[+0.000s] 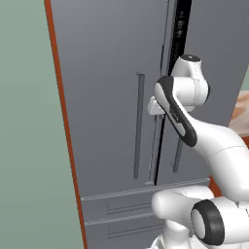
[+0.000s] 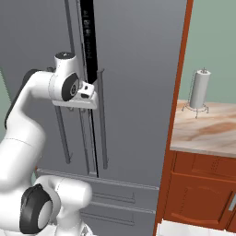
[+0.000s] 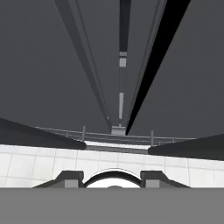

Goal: Retrieve a lemon from the fridge and place it on the cutting board with the fish.

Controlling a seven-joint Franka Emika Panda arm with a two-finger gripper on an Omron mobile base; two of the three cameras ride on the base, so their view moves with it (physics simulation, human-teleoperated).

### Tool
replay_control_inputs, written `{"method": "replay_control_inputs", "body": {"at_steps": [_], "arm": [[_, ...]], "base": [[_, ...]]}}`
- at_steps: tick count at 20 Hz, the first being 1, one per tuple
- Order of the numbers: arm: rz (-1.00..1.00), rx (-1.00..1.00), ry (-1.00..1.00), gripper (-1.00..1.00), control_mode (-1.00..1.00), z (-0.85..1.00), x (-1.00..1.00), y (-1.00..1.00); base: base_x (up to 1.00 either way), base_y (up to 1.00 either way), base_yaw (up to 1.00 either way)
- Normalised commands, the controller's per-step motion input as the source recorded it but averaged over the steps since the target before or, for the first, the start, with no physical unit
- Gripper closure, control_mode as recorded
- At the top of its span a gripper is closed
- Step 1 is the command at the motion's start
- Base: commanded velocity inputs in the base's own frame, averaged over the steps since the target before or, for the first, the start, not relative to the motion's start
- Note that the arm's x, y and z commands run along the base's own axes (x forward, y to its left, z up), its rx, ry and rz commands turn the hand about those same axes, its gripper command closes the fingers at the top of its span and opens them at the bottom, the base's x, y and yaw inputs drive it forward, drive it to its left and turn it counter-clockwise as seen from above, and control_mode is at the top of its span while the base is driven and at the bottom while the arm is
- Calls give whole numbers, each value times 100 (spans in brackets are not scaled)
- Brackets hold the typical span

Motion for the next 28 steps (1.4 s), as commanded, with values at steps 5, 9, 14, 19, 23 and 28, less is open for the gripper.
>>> {"method": "replay_control_inputs", "body": {"at_steps": [5,9,14,19,23,28], "arm": [[0,0,0,-100,100,0,0,0],[0,0,0,-100,100,0,0,0],[0,0,0,-100,100,0,0,0],[0,0,0,-100,100,0,0,0],[0,0,0,-100,100,0,0,0],[0,0,0,-100,100,0,0,0]], "base": [[-2,0,0],[-10,0,0],[-31,0,0],[-57,0,-2],[-49,0,-3],[-28,0,-1]]}}
